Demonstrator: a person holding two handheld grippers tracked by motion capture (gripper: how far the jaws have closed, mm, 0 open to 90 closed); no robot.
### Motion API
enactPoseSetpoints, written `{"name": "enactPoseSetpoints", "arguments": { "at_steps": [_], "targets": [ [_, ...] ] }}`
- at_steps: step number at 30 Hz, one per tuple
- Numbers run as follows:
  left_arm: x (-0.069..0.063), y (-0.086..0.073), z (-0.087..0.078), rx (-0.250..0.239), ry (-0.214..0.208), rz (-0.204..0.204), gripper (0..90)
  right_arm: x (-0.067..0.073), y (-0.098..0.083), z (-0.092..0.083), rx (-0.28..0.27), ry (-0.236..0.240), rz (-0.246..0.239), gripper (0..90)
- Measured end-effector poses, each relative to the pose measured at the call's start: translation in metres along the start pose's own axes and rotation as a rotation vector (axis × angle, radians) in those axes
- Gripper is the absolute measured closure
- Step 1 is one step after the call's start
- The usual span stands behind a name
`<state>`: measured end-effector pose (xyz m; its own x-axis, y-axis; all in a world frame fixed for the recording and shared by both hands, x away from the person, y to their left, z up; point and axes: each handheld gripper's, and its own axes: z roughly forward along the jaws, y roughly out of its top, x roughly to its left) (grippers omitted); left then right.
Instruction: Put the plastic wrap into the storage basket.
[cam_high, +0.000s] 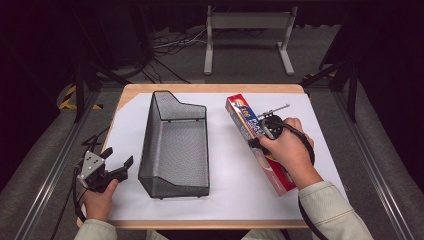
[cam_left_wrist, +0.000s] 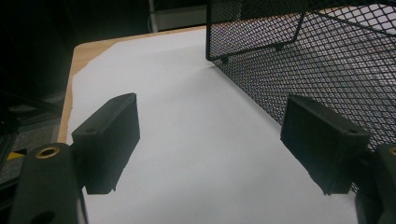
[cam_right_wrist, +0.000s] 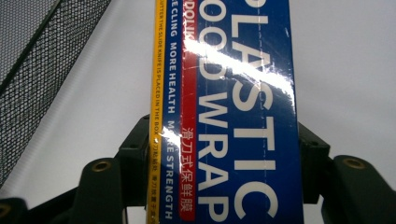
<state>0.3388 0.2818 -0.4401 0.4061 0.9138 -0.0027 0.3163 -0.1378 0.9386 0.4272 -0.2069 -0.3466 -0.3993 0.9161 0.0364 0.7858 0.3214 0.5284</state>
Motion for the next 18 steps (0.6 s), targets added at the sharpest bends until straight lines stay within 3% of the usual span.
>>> {"name": "enactPoseSetpoints", "arguments": {
  "at_steps": [10,18],
  "targets": [
    [0.0,0.0,-0.001,-0.005,0.004,-0.004,20.3,0.007,0.005,-0.01,-0.01,-0.004,0.005,39.2],
    [0.0,0.0,-0.001,0.001,0.003,0.002,20.3,0.025,0.01,-0.014,0.004,0.013,-0.011,39.2]
  ]
}}
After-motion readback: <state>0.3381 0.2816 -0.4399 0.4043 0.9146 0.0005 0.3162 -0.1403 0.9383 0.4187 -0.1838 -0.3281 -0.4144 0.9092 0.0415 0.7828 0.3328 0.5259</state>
